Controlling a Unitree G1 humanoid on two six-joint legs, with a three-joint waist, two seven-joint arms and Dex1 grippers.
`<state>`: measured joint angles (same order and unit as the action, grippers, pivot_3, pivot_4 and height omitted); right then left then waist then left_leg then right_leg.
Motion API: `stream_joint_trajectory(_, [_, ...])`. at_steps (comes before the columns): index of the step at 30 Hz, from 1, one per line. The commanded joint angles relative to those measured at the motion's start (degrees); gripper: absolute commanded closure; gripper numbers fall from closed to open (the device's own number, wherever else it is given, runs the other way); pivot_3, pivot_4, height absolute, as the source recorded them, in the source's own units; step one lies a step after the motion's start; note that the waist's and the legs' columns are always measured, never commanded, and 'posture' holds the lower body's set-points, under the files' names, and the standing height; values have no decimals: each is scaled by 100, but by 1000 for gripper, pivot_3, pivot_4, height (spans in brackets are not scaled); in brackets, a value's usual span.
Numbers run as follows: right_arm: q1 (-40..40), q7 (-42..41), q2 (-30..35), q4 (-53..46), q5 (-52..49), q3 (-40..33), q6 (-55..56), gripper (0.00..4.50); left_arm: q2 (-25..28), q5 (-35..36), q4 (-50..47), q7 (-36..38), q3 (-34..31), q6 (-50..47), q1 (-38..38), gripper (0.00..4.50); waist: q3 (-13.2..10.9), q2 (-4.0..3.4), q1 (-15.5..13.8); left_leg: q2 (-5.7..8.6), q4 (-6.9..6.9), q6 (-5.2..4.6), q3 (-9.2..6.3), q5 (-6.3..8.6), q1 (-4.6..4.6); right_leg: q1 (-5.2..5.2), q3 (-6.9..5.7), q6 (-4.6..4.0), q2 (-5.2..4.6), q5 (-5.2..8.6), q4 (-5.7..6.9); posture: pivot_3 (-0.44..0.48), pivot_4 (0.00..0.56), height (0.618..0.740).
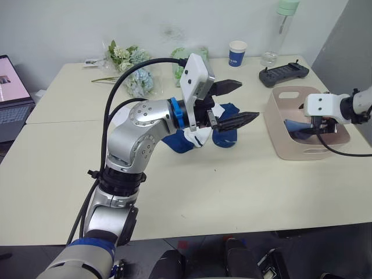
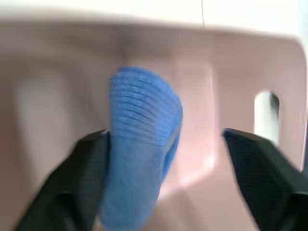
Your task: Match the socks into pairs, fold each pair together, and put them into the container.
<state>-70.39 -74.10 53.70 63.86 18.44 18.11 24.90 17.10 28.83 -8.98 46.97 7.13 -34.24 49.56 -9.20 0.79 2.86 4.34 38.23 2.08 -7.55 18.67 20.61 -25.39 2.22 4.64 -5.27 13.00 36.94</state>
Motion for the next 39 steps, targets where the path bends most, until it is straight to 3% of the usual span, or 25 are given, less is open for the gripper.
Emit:
stream_joint_trajectory(1, [-570, -731, 387, -443, -265, -297, -450, 12, -41, -30, -149, 59, 55, 200, -8, 0, -1, -2, -9, 0, 0, 0, -1, 0, 1, -1, 0, 0, 0, 0, 0, 0, 150, 740])
stream_joint_trajectory(3, [-762, -790, 441, -500, -232, -313, -618, 12, -88, -18, -168, 36, 79, 218, -32, 0, -1, -2, -28, 0, -1, 0, -2, 0, 2, -4, -1, 0, 0, 0, 0, 0, 150, 740])
stream_joint_trajectory(8, [-884, 146, 399, -262, 132, -228, -318, 12, -153, -32, -167, 10, 89, 274, -44, 0, -1, -1, -49, 3, -2, 0, 1, 0, 0, -2, 0, -1, 1, -1, 1, 0, 150, 740])
stream_joint_trajectory(11, [-912, 770, 188, -149, 25, -434, -199, 608, -102, -11, -209, 12, 43, 242, -52, 0, -1, -1, -59, 2, 0, 0, 5, 0, 1, -3, 2, -2, 1, -2, 3, 0, 150, 740])
stream_joint_trajectory(17, [-526, 1238, -878, -858, -1462, -1606, -1094, 2729, 362, -293, -342, -318, -238, 276, -473, 0, 0, -3, 36, -7, -4, 1, 15, 0, -3, -14, 13, -5, 5, -4, 13, 0, 150, 740])
stream_joint_trajectory(22, [1671, 2288, -2221, -4440, -2639, -2143, -3280, 4461, 1099, -706, -857, -799, -768, 333, -1749, 0, 26, 10, 53, -30, 6, 3, -19, 2, -3, -14, 6, -5, 10, -4, 17, 0, 150, 740])
stream_joint_trajectory(23, [2035, 2536, -2395, -4980, -2682, -2158, -3554, 4461, 1158, -729, -935, -907, -895, 354, -1984, 0, 24, 8, 39, -26, 7, 2, -28, 1, 8, -22, 1, -5, 9, -4, 16, 0, 150, 740])
stream_joint_trajectory(26, [3355, 3115, -2889, -6375, -2658, -1962, -4103, 3704, 1240, -812, -1138, -1225, -1320, 481, -2850, 0, 21, 5, -67, -4, 62, 1, -43, 1, 53, -56, 3, -5, -4, -5, 28, 0, 150, 740])
stream_joint_trajectory(36, [5760, 4266, -3310, -8016, -2619, -1988, -4585, 262, 864, -1197, -1240, -1905, -1904, 1467, -5088, 0, 25, 3, -135, -4, 49, -11, -28, 9, 19, -17, 12, 4, 8, -28, 13, 0, 150, 740])
stream_joint_trajectory(37, [5969, 4260, -3294, -8120, -2639, -1953, -4636, 52, 810, -1247, -1220, -1953, -1946, 1609, -5255, 0, 25, 4, -135, -5, 50, -10, -28, 9, 19, -17, 12, 4, 8, -28, 13, 0, 150, 740])
stream_joint_trajectory(39, [6364, 4326, -3290, -8271, -2627, -1950, -4584, 52, 645, -1290, -1219, -2111, -2076, 1826, -5568, 0, 26, 4, -138, -5, 51, -11, -27, 10, 19, -15, 12, 2, 9, -29, 14, 0, 150, 740])
